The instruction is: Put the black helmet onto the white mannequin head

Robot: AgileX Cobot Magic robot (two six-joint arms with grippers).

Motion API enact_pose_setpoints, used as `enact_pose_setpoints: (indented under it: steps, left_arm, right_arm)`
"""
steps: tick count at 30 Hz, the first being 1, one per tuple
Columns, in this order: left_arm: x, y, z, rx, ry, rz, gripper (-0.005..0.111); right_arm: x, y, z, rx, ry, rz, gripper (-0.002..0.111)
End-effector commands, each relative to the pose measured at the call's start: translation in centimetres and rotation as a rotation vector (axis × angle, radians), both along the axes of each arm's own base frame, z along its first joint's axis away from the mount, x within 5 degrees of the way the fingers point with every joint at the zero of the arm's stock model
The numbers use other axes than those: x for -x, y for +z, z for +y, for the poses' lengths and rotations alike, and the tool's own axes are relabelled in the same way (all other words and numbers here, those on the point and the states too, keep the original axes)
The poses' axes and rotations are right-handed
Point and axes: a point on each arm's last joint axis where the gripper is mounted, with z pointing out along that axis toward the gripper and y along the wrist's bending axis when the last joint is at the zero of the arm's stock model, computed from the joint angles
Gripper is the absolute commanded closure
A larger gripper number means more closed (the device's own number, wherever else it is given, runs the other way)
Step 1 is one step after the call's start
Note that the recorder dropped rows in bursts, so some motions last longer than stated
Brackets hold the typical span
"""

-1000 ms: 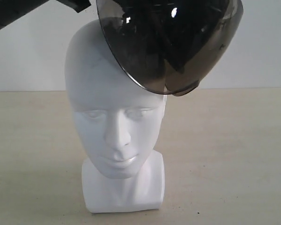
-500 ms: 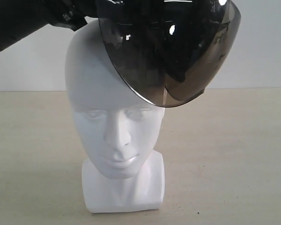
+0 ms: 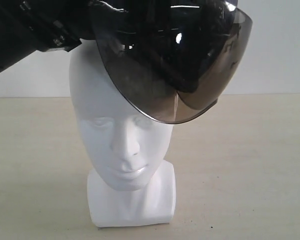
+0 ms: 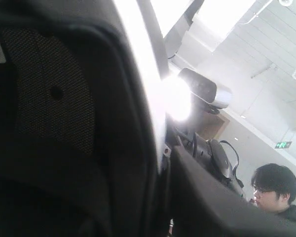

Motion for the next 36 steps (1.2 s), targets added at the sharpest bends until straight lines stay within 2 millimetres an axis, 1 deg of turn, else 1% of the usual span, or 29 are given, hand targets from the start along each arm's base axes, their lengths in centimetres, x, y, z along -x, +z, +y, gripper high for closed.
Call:
enact_pose_setpoints:
  steps: [1, 5, 10, 16, 20, 23, 30, 33, 36]
  left_arm:
    - [0.2, 0.3, 0.6, 0.022, 0.048, -0.014, 0.102]
    - [0.2, 0.3, 0.6, 0.022, 0.048, -0.013, 0.102]
    - [0.3, -0.3, 0.5, 0.004, 0.042, -0.003, 0.102]
    - [0.7, -2.0, 0.9, -0.013, 0.062, 0.042, 0.102]
    - [1.1, -2.5, 1.1, -0.020, 0.071, 0.051, 0.102]
    - [1.4, -2.8, 1.3, -0.021, 0.077, 0.055, 0.102]
    - [1.8, -3.1, 1.5, -0.027, 0.080, 0.057, 0.102]
    - [1.9, -3.1, 1.5, -0.028, 0.080, 0.050, 0.102]
    - [1.9, -3.1, 1.5, -0.032, 0.078, 0.048, 0.102]
  right_arm:
    - [-0.5, 0.3, 0.4, 0.000, 0.022, 0.002, 0.109]
    - [-0.5, 1.0, 0.7, -0.002, 0.055, 0.004, 0.109]
    - [-0.5, 0.9, 0.8, 0.003, 0.068, 0.014, 0.109]
    - [-0.8, 0.2, 1.3, 0.023, 0.107, 0.064, 0.109]
    - [-1.4, -0.3, 1.7, 0.017, 0.118, 0.094, 0.109]
    - [-1.6, -0.5, 1.8, 0.014, 0.127, 0.110, 0.109]
    - [-1.4, -0.6, 2.0, 0.016, 0.156, 0.121, 0.109]
    - [-1.4, -0.9, 2.2, 0.024, 0.179, 0.145, 0.109]
    - [-1.9, -1.5, 2.6, 0.029, 0.198, 0.180, 0.109]
